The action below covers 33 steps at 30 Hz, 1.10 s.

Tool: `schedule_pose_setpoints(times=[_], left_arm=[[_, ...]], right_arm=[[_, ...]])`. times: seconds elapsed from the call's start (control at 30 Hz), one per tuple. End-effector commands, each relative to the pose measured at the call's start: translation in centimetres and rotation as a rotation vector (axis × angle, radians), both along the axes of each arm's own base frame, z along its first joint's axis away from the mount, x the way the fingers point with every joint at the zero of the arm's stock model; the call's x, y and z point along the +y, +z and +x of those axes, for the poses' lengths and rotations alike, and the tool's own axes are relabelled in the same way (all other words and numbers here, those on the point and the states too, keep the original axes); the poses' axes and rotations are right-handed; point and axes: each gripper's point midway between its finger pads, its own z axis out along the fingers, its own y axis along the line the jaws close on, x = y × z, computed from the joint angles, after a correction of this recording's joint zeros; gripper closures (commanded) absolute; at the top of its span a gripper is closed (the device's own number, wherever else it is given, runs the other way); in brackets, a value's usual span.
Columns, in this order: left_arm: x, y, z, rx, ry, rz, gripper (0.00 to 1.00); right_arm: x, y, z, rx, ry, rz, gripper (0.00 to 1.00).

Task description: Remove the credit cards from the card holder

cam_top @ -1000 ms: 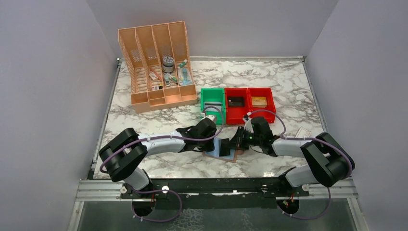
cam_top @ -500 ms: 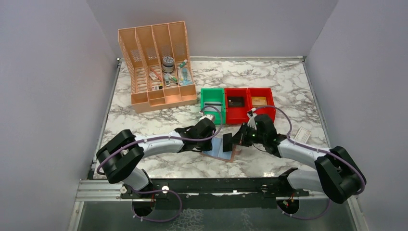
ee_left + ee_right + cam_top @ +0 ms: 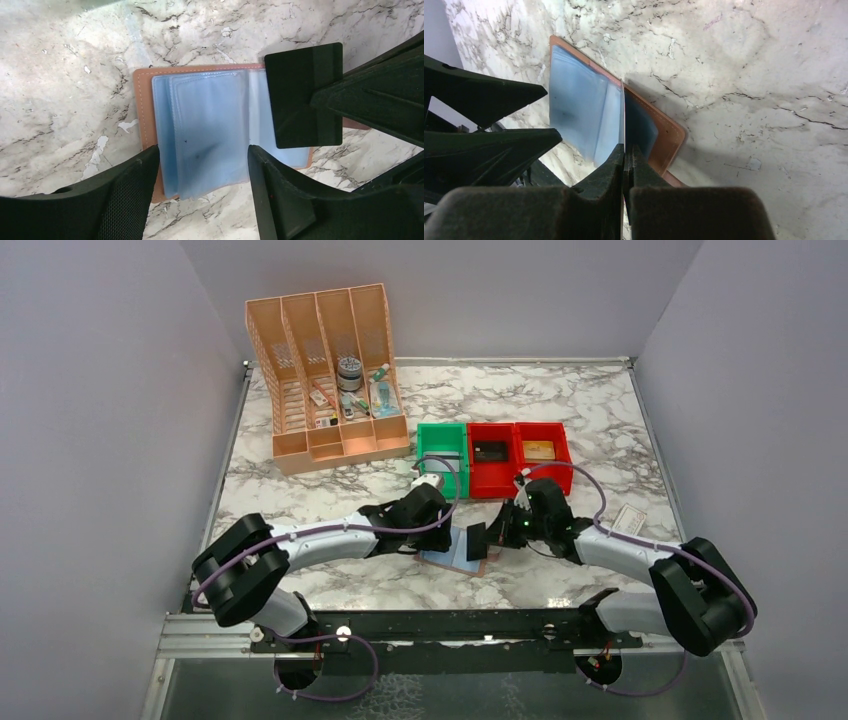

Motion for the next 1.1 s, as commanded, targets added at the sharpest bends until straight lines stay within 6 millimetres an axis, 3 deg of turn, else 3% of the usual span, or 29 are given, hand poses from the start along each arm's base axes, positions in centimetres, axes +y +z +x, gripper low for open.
schedule_pose_setpoints(times=[0.0,0.27,0.6,0.87,1.07], left_arm=[[0.9,-1.1,-0.1,0.0,-0.002,0.058,0.33],[0.1,-2.7,-1.3,0.065,-0.062,0.048,0.4],[-4.8,-0.3,-2.5,0.103,-0.172,-0.196,0.68],[-4.9,-0.6,-2.4,0.109,-0.182,-0.173,0.92],[-3.4,-1.3,-1.7,0.096,-0.125,-0.088,1.0]], right_arm=[[-0.4,-1.5,-0.5,0.015,0.012,-0.031,0.99],[-0.5,-1.9,-0.7,0.015,0.013,-0.031,0.99],[-0.5,-2.5,-0.9,0.028,0.005,-0.027,0.99],[-0.6,-2.4,-0.8,0.021,0.003,-0.026,0.99],[-0.6,-2.0,-0.5,0.003,0.004,-0.033,0.99]])
